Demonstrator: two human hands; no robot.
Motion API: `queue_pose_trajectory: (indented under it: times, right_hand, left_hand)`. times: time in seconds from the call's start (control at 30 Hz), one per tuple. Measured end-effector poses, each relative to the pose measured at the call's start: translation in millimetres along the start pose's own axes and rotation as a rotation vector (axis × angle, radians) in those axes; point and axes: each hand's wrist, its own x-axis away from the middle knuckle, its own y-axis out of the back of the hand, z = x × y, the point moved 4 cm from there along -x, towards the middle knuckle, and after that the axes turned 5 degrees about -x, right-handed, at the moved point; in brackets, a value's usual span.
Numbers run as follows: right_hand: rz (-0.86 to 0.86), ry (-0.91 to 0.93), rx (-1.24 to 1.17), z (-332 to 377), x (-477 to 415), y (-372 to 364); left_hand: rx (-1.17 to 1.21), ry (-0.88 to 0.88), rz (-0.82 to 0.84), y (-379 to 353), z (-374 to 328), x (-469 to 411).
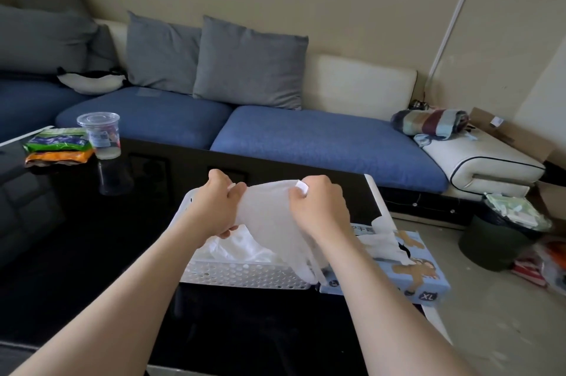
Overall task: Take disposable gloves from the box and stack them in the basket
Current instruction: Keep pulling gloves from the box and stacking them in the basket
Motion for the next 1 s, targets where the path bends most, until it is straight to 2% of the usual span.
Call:
queue_pose_trajectory:
  times: [0.07, 0.17, 0.37, 0.47, 0.57, 0.63, 0.67, 0.73, 0.8, 0.87, 0.93, 1.0]
  right_hand:
    - [-0.035, 0.140, 0.204, 10.2, 1.2, -1.3]
    - [-0.046, 0.230, 0.325, 21.1, -4.2, -5.9]
    - [-0.022, 0.242, 0.327, 17.6, -10.2, -18.3]
    - [-0.010, 0.337, 0.278, 21.4, -11.6, -14.4]
    - [0.203, 0.421, 0.273, 32.3, -3.0, -8.0]
    - [0.447, 0.321, 0.360, 32.6, 7.6, -8.5]
    - [0.552, 0.255, 0.402, 30.2, 12.8, -8.7]
    - [0.660, 0.195, 0.445, 25.8, 20.0, -9.9]
    - [0.670, 0.205, 0.441, 22.2, 22.0, -11.0]
    - [0.666, 0.231, 0.409, 17.9, 24.6, -11.2]
    - [0.635, 0.258, 0.348, 15.5, 25.6, -7.4]
    - [0.525, 0.277, 0.240, 12.9, 22.8, 2.2]
  left_hand:
    - [-0.146, -0.039, -0.041, 1.3, 5.6, -2.3]
    - [-0.317, -0.032, -0.065, 1.7, 13.1, -5.4]
    - [-0.563, 0.010, -0.149, 9.9, 21.5, -12.1]
    - [-0.800, 0.018, -0.210, 13.4, 20.7, -11.0]
    - [-0.936, -0.003, -0.282, 17.3, 10.9, -5.3]
    - [-0.949, -0.121, -0.334, 16.7, 0.9, -3.1]
    - [-0.924, -0.224, -0.320, 12.3, -3.7, -3.2]
    - [-0.841, -0.388, -0.163, -0.8, -7.5, -2.8]
    - [-0.810, -0.373, 0.096, -17.2, -1.2, -1.0]
    - [-0.834, -0.256, 0.292, -27.5, 8.8, 1.6]
    - [-0.882, -0.219, 0.307, -29.4, 11.1, 1.7]
    - [-0.934, -0.263, 0.211, -29.9, 2.1, 2.1]
